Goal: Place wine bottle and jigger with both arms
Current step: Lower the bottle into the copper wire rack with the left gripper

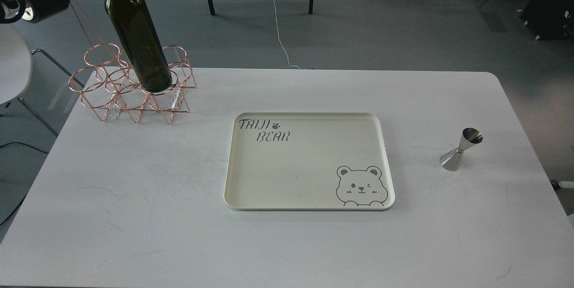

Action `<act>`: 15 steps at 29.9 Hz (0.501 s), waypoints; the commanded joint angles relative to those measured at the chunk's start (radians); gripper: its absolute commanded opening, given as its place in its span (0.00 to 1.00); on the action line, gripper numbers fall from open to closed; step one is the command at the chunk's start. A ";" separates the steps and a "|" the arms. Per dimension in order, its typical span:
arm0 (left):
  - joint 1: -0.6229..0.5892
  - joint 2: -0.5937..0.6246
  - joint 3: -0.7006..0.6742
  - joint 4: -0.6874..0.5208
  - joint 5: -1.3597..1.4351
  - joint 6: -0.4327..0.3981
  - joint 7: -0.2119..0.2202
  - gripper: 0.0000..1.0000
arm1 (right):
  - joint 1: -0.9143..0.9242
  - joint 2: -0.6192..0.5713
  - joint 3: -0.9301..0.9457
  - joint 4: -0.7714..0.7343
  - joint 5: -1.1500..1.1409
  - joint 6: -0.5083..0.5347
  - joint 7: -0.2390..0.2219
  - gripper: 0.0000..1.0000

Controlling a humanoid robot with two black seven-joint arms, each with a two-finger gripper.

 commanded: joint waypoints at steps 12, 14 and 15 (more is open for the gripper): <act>0.006 -0.032 0.214 0.086 -0.095 0.136 -0.002 0.17 | 0.002 -0.002 -0.002 0.000 0.000 0.000 0.000 0.97; 0.006 -0.032 0.241 0.103 -0.129 0.138 -0.004 0.17 | 0.002 -0.002 -0.002 0.002 0.000 0.000 0.000 0.97; 0.006 -0.032 0.250 0.104 -0.144 0.138 -0.004 0.18 | 0.002 -0.002 -0.002 0.000 0.000 0.000 0.000 0.97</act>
